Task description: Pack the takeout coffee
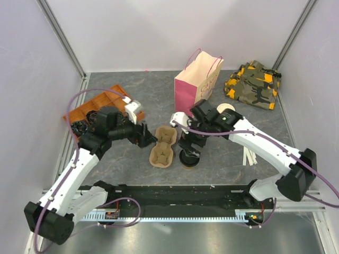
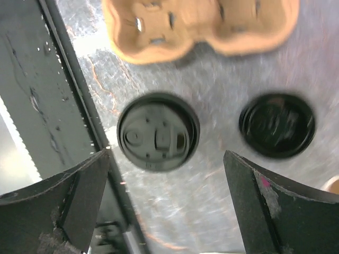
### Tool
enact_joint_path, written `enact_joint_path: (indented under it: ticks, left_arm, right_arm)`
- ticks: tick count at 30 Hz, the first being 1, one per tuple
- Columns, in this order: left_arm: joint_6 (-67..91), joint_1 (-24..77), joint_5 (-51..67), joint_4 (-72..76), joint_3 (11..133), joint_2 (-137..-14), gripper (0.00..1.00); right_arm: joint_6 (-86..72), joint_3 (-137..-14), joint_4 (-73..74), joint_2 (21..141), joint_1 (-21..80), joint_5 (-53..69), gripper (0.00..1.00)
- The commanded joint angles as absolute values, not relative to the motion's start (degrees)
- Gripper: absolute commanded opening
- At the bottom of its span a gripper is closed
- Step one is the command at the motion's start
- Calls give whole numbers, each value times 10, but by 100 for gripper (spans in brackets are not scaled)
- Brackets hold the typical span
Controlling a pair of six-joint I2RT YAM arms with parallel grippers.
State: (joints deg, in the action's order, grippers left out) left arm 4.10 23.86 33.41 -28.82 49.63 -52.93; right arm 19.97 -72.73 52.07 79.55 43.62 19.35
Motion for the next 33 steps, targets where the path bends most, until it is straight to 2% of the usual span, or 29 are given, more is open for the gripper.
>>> enact_joint_path:
  ticks: [1, 5, 10, 20, 27, 33]
  left_arm:
    - [161, 68, 412, -236, 517, -534, 88]
    - [192, -43, 432, -221, 540, -533, 88]
    - [192, -126, 464, -228, 565, -546, 88]
    - [192, -142, 490, -225, 565, -570, 87]
    - [194, -142, 506, -216, 561, -576, 87]
    - [195, -142, 512, -207, 557, -580, 87]
  right_arm:
    - [306, -804, 560, 852, 487, 128, 98]
    - [362, -856, 583, 916, 539, 89, 98]
    - [412, -881, 598, 987, 622, 7, 98]
    - [443, -950, 647, 1107, 687, -84, 93]
    - [448, -902, 647, 1116, 698, -103, 85]
    - [444, -861, 644, 1105, 698, -102, 81]
